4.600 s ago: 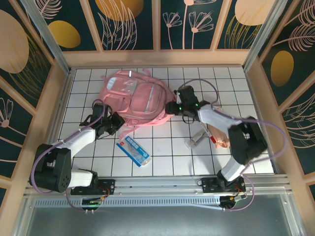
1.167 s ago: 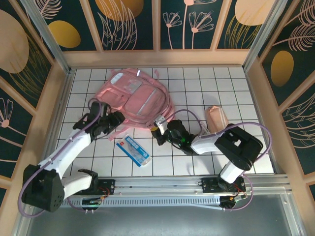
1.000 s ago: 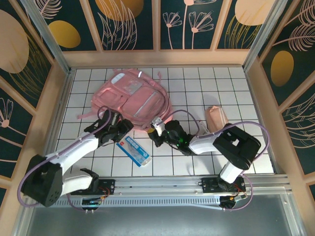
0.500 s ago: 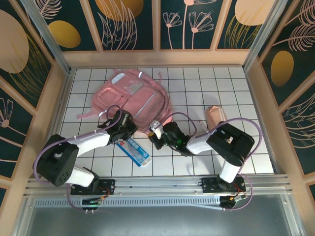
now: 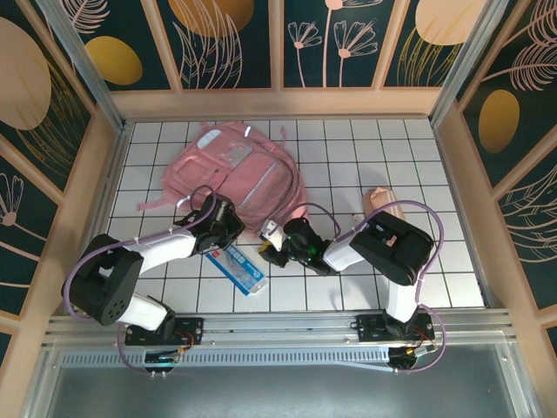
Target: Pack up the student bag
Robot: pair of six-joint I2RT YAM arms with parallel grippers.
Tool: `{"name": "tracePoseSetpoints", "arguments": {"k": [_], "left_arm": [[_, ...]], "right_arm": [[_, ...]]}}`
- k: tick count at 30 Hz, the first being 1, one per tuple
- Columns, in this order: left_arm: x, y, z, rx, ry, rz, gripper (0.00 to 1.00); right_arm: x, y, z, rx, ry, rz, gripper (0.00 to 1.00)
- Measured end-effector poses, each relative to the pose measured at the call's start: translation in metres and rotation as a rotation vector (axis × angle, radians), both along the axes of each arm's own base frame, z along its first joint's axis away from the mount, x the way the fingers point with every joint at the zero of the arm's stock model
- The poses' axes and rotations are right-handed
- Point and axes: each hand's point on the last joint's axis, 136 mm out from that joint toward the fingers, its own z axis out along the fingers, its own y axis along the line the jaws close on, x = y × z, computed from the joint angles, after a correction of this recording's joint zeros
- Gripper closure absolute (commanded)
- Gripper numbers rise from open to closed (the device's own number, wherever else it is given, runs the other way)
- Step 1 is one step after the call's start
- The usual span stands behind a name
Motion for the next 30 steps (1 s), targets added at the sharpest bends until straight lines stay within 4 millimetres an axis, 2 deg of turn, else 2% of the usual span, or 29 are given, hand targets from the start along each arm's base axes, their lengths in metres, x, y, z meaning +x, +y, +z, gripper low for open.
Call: {"name": "tracePoseSetpoints", "arguments": {"k": [6,15,17,20,23,30], "left_arm": [[-0.001,-0.002,0.001,-0.012,0.003,-0.008,1.0],[-0.001,-0.007,0.011,-0.045,-0.013,-0.017,1.0],[-0.001,-0.007,0.012,-0.051,-0.013,-0.018,1.0],[0.0,-0.008,0.014,-0.056,-0.017,-0.016,1.0],[0.001,-0.008,0.017,-0.061,-0.025,-0.014,1.0],[0.001,-0.007,0.02,-0.061,-0.038,-0.009,1.0]], "right_arm": [[0.003,0.005,0.008,0.057,0.044,-0.033,0.54],[0.02,0.005,0.017,0.134,0.068,-0.197,0.56],[0.027,0.005,0.018,0.132,0.056,-0.239,0.59],[0.038,0.004,0.019,0.123,0.034,-0.309,0.76],[0.046,0.0,0.019,0.112,0.021,-0.373,0.87],[0.034,-0.004,0.019,0.087,0.013,-0.391,0.98]]}}
